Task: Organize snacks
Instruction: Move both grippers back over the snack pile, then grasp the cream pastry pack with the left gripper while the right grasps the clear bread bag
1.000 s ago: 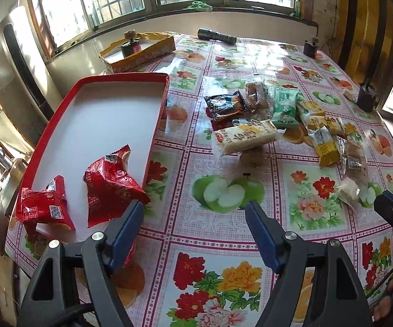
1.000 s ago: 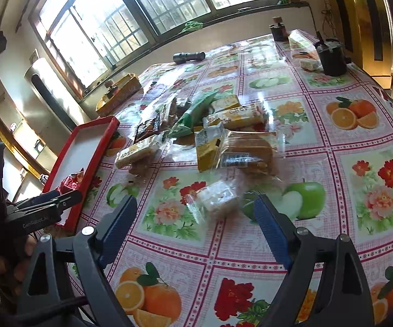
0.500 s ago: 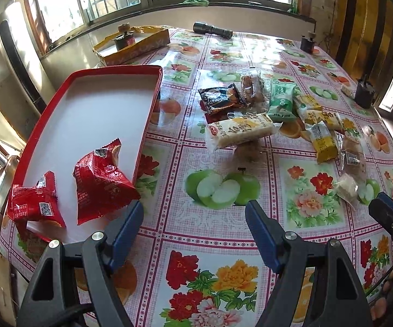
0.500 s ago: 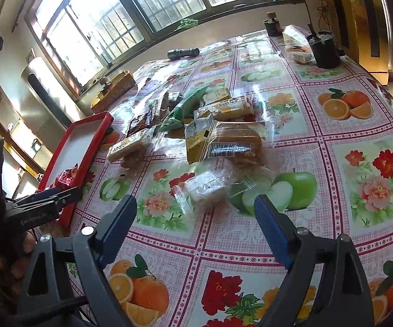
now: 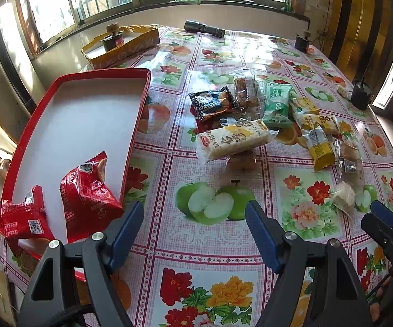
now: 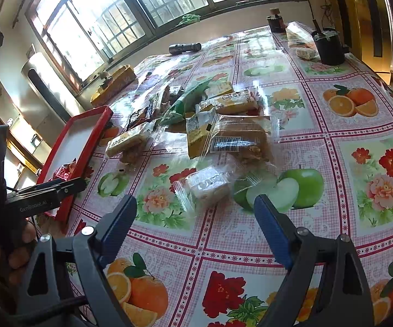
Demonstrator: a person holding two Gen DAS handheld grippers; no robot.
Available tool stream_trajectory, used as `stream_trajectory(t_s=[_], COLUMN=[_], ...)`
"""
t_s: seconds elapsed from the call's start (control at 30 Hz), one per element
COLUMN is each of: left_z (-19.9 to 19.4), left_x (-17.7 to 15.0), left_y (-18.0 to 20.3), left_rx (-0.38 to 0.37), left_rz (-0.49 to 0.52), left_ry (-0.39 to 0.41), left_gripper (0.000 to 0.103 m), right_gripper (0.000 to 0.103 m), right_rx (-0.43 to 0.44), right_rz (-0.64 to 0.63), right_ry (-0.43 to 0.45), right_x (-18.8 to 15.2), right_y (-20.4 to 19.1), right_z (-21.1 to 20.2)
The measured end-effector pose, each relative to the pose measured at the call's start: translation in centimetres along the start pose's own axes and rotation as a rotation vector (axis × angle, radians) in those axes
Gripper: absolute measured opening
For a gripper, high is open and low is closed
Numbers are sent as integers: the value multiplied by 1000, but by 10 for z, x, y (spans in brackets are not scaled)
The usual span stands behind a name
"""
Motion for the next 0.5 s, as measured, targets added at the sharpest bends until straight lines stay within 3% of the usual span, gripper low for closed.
stream_trajectory(t_s=[0.13,0.33,0.5], left_z=[5,21,41], left_x=[16,43,58], left_y=[6,31,44], left_rx=[-27,-110,-119], left_rz=[45,236,318], left_ry=[14,3,-33], left_gripper=[77,77,77], right_gripper=[88,88,88], right_rx=[-2,8,8], right_rz=[-6,-38,-88], right_ry=[3,1,-17], right_x=[3,20,43], right_y=[1,5,10], right_z=[1,4,11])
Point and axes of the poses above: each gripper's, at about its wrist camera, not at the fingertips, and z roughly the way its jaws point, y to its right, x to its top, the point moved 4 cm from there along z, roughly the way its jaws point
